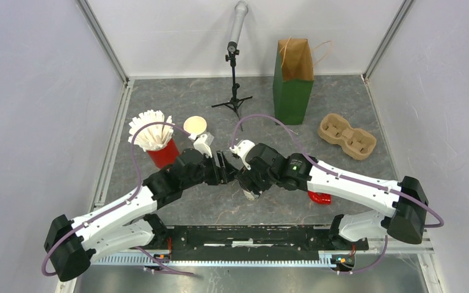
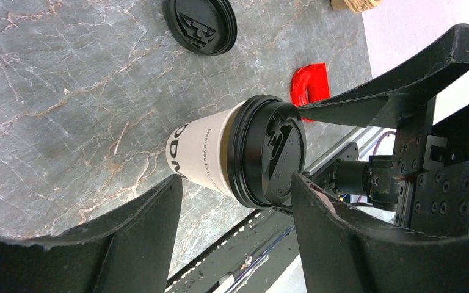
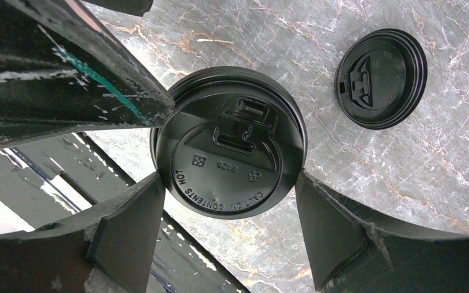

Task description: Pack the takeout coffee

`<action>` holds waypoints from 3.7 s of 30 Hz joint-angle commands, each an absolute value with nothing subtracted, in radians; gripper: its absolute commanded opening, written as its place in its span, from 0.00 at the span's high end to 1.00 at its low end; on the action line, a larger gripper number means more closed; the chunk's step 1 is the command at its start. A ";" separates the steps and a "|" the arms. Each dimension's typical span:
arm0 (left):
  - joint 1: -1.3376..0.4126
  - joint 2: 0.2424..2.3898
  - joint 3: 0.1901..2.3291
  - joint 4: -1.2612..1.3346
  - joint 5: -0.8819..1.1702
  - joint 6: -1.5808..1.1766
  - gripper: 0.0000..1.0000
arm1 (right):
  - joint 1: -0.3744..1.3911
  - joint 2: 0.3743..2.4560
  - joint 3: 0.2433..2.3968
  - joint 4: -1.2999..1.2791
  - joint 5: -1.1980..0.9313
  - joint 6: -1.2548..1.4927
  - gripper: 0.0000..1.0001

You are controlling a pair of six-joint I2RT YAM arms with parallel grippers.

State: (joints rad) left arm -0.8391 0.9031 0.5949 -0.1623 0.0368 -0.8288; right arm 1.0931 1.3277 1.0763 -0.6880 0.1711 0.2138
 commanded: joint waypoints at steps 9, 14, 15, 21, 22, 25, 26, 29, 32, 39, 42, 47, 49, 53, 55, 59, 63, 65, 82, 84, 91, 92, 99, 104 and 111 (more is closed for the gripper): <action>-0.835 0.953 0.586 -0.097 0.033 -0.827 0.31 | 1.100 1.318 1.131 -0.690 0.209 0.228 0.14; -0.834 0.960 0.586 -0.097 0.032 -0.828 0.32 | 1.100 1.294 1.124 -0.670 0.163 0.224 0.14; -0.835 0.960 0.586 -0.096 0.030 -0.828 0.32 | 1.100 1.291 1.118 -0.660 0.150 0.223 0.15; -0.834 0.966 0.583 -0.097 0.032 -0.827 0.32 | 1.099 1.281 1.094 -0.652 0.128 0.223 0.14; -0.834 0.969 0.583 -0.096 0.031 -0.825 0.32 | 1.100 1.274 1.088 -0.644 0.125 0.223 0.15; -0.834 0.980 0.585 -0.097 0.029 -0.820 0.32 | 1.100 1.247 1.085 -0.626 0.119 0.231 0.19; -0.834 0.983 0.586 -0.097 0.030 -0.820 0.31 | 1.099 1.233 1.086 -0.617 0.121 0.234 0.20; -0.834 0.993 0.589 -0.090 0.033 -0.825 0.31 | 1.098 1.178 1.072 -0.570 0.161 0.254 0.24; -0.835 1.003 0.579 -0.070 0.045 -0.835 0.30 | 1.098 1.127 1.020 -0.484 0.222 0.237 0.27; -0.834 1.020 0.563 -0.030 0.077 -0.862 0.28 | 1.099 0.968 0.771 -0.240 -0.039 -0.147 0.03; -0.834 1.024 0.562 -0.020 0.090 -0.873 0.28 | 1.098 0.879 0.646 -0.152 -0.077 -0.315 0.03; -0.834 1.024 0.552 -0.017 0.091 -0.883 0.28 | 1.103 0.732 0.447 0.046 -0.145 -0.479 0.04; -0.834 1.027 0.548 -0.014 0.092 -0.886 0.28 | 1.106 0.703 0.389 0.109 -0.136 -0.537 0.05; -0.834 1.044 0.544 -0.004 0.106 -0.896 0.28 | 1.109 0.719 0.344 0.184 -0.128 -0.635 0.05; -0.834 1.051 0.543 -0.003 0.113 -0.901 0.28 | 1.112 0.746 0.352 0.184 -0.124 -0.644 0.07; -0.834 1.064 0.530 0.049 0.127 -0.914 0.28 | 1.131 0.792 0.358 0.186 -0.100 -0.653 0.12; -0.834 1.075 0.522 0.067 0.141 -0.920 0.29 | 1.144 0.808 0.344 0.217 -0.081 -0.656 0.17; -0.834 1.076 0.518 0.072 0.145 -0.923 0.31 | 1.149 0.817 0.345 0.222 -0.069 -0.657 0.22; -0.834 1.050 0.495 0.072 0.164 -0.935 0.38 | 1.187 0.871 0.365 0.166 -0.050 -0.634 0.37; -0.834 1.050 0.495 0.072 0.166 -0.935 0.38 | 1.190 0.872 0.359 0.176 -0.024 -0.637 0.42; -0.834 1.052 0.500 0.072 0.175 -0.934 0.38 | 1.201 0.877 0.359 0.179 0.026 -0.637 0.55; -0.834 1.053 0.500 0.072 0.175 -0.933 0.38 | 1.204 0.878 0.358 0.179 0.025 -0.633 0.55; -0.834 1.048 0.494 0.072 0.175 -0.933 0.37 | 1.209 0.878 0.350 0.179 0.027 -0.614 0.62; -0.834 1.043 0.495 0.069 0.176 -0.930 0.36 | 1.214 0.855 0.357 0.180 0.025 -0.599 0.63; -0.836 1.044 0.489 0.071 0.178 -0.936 0.38 | 1.213 0.811 0.363 0.169 0.002 -0.566 0.41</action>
